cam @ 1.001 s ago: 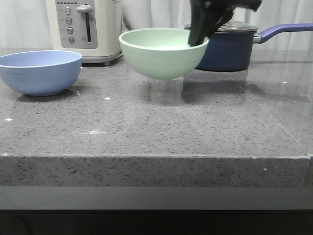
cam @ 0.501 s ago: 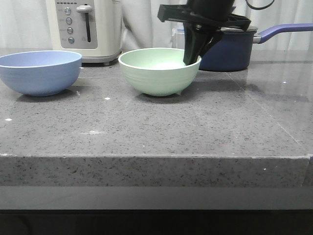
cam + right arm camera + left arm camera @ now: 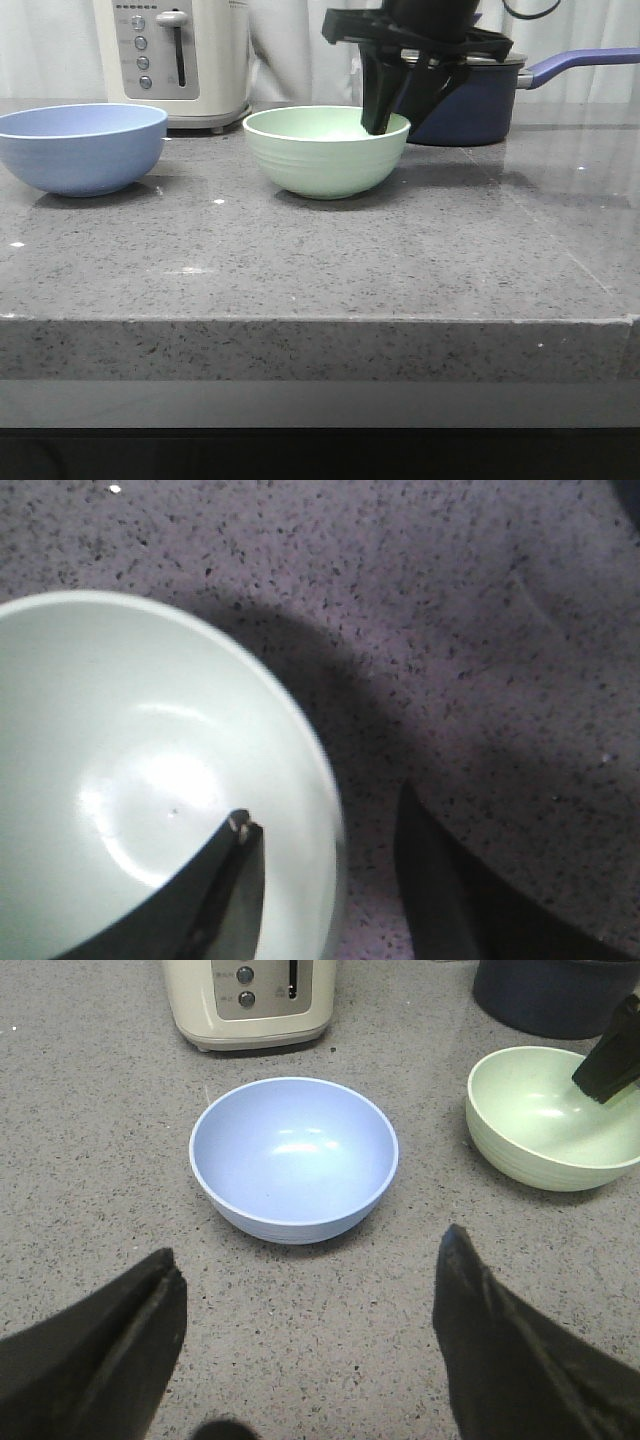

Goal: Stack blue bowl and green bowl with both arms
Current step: 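Open the right gripper and raise it away from the green bowl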

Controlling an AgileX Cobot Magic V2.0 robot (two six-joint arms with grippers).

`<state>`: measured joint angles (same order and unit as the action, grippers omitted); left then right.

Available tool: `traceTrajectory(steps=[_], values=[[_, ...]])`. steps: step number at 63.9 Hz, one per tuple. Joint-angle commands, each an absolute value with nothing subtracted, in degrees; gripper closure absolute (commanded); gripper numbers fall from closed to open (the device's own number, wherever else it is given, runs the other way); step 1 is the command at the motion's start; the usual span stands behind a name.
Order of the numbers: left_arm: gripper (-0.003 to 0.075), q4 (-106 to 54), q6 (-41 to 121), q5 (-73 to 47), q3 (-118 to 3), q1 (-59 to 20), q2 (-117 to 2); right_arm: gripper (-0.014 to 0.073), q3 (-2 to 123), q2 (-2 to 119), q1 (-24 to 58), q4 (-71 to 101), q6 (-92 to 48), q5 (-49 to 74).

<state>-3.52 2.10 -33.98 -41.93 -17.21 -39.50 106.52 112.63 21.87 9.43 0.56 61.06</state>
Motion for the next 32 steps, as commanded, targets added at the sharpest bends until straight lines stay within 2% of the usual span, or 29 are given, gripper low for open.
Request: traceTrajectory(steps=[1, 13, 32], values=[[0.0208, -4.2, 2.3, -30.2, -44.0, -17.6, -39.6, 0.0246, 108.2, 105.7, 21.7, 9.6, -0.7, 59.6], [0.0208, -4.2, 2.3, -30.2, -44.0, -17.6, -39.6, 0.0248, 101.3, 96.6, 21.7, 9.0, -3.5, 57.2], [0.0208, -4.2, 2.3, -30.2, -44.0, -17.6, -39.6, 0.0263, 79.1, 81.5, 21.7, 8.8, -10.0, 47.4]])
